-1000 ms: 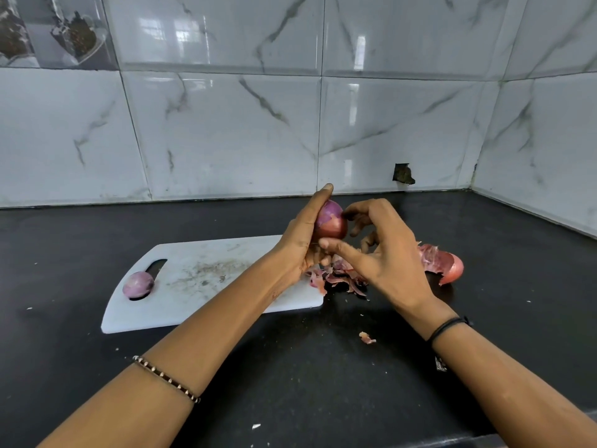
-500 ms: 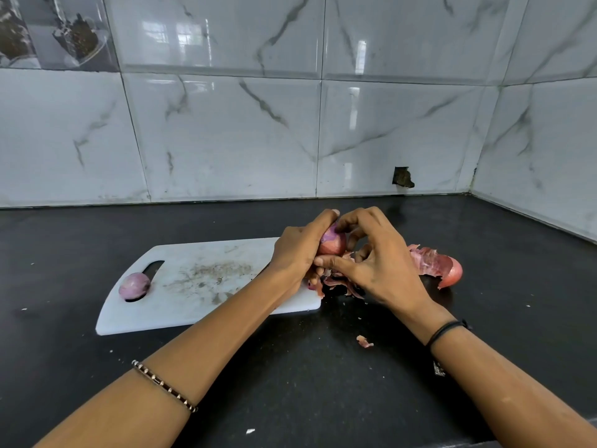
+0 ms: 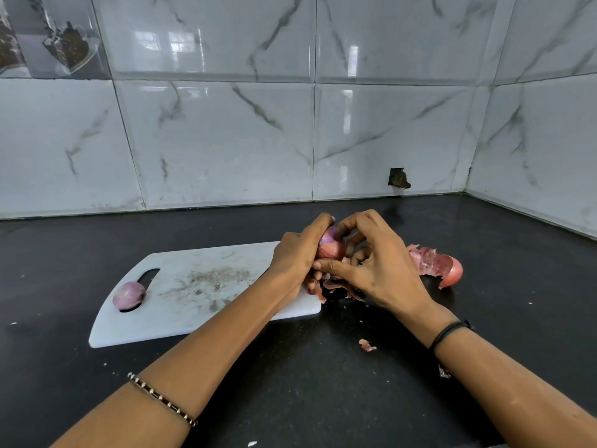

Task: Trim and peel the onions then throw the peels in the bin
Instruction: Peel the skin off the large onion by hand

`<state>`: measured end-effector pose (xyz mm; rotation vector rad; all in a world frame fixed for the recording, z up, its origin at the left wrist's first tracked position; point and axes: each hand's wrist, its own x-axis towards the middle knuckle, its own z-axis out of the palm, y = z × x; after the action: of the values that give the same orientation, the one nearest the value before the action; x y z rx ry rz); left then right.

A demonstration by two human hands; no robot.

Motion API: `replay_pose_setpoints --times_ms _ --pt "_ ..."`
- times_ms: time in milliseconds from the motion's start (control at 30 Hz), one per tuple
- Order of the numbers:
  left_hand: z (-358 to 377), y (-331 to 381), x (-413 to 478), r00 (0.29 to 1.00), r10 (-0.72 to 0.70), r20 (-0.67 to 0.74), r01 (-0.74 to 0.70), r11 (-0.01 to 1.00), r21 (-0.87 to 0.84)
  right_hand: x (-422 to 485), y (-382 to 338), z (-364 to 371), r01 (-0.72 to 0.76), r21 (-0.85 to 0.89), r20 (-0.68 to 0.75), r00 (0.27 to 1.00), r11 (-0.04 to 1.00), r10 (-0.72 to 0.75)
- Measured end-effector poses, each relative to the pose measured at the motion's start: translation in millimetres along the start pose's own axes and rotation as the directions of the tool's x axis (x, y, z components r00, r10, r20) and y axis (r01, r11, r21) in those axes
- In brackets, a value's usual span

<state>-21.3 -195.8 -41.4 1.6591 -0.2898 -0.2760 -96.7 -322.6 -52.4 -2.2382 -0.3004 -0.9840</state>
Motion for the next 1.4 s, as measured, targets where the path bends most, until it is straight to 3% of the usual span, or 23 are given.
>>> replay_pose_setpoints --times_ms 500,733,1267,1400 --pt "-1.7 1.9 1.1 1.000 -0.019 0.021 0.019 1.000 0.009 -1.6 -3.3 0.8 -0.004 -0.025 0.037 0.999 1.000 0.005" --pt "-1.1 2.1 0.0 0.999 -0.014 0.047 0.014 1.000 0.011 -1.8 -6.2 -1.3 -0.033 -0.041 -0.032 0.999 0.999 0.032" --pt "-3.6 -0.3 2.4 0.999 -0.002 0.047 0.001 0.999 0.039 -3.6 -1.9 1.0 -0.013 -0.083 0.041 0.999 0.996 0.017" --pt "-3.0 1.2 1.5 0.999 -0.014 0.052 0.012 0.999 0.041 -4.3 -3.3 0.0 -0.008 -0.084 -0.006 1.000 0.996 0.008"
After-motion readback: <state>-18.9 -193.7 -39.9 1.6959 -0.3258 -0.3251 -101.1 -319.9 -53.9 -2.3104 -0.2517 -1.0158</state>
